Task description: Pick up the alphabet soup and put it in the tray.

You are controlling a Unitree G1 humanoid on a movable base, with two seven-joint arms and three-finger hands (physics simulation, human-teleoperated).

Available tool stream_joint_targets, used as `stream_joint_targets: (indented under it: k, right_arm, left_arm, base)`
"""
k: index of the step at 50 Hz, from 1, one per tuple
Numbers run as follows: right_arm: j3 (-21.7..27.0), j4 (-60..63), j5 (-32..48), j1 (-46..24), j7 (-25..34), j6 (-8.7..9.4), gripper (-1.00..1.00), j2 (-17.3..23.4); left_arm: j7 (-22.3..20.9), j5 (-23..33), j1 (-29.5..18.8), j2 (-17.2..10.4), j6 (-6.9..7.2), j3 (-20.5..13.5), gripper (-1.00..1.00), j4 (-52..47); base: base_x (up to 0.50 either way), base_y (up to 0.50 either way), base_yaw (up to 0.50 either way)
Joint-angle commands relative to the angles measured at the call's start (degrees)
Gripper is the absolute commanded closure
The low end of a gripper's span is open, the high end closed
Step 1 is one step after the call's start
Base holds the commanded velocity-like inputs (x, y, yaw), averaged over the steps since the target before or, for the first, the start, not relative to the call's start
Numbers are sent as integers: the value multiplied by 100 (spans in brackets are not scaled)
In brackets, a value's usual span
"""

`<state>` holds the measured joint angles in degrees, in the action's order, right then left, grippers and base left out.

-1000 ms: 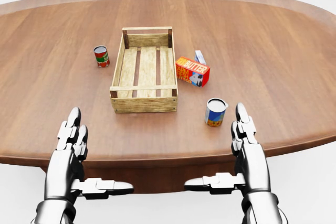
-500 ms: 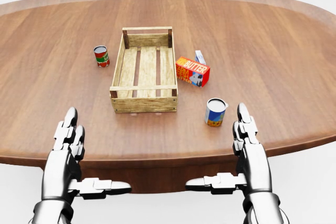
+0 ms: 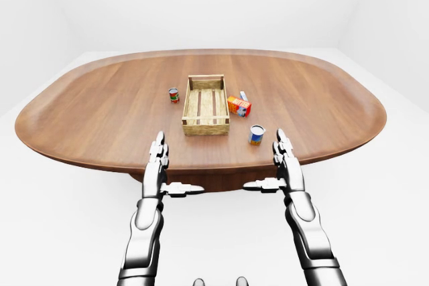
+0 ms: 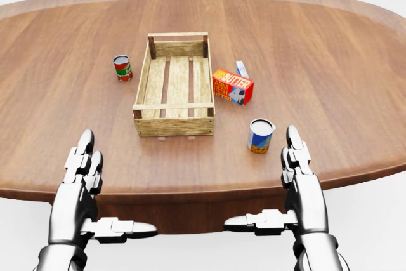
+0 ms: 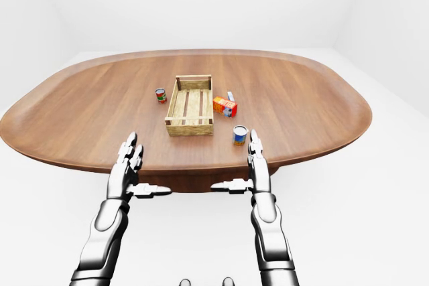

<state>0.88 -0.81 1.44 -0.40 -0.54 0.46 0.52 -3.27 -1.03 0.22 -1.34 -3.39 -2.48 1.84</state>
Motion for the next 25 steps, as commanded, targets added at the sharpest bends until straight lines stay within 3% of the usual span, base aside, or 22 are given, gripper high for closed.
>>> stream_joint_targets:
  k: [1,5,11,13,15,16,19,20,25]
  right_arm:
    - [-4,39,-2,11,23,50,-100,4]
    - [-7,26,27,6,14,37,-100,4]
    - [-14,22,7,12,44,20,-100,-1]
    - [-6,24,-15,-1,48,60,-100,-5]
    - [24,54,-28,-40,-17,219,-100,-9]
    - [2,62,54,-32,-73,220,-100,-1]
    - [-44,76,111,-10,-76,225,-100,-9]
    - [-44,93,107,-37,-75,405,-100,-13]
    - [-41,210,40,-7,11,439,-100,-11]
  left_arm:
    - [-39,-3,-19,-6,-38,-10,-100,39]
    - [-69,-23,-50,-14,-161,-26,-100,154]
    - [-162,-51,-18,-25,-161,-14,-100,136]
    - [-156,-81,-27,-16,-116,-27,-100,99]
    - [185,196,-121,6,230,-7,-100,152]
    - [370,190,-181,59,236,-42,-100,164]
    - [227,110,-94,48,265,69,-100,30]
    - [250,109,-91,52,263,65,-100,15]
    - [164,-1,-61,40,372,50,-100,-138]
  base:
    - [0,0,0]
    - [0,0,0]
    - [0,0,0]
    - [0,0,0]
    - [0,0,0]
    - [0,0,0]
    - [0,0,0]
    - [0,0,0]
    - [0,0,0]
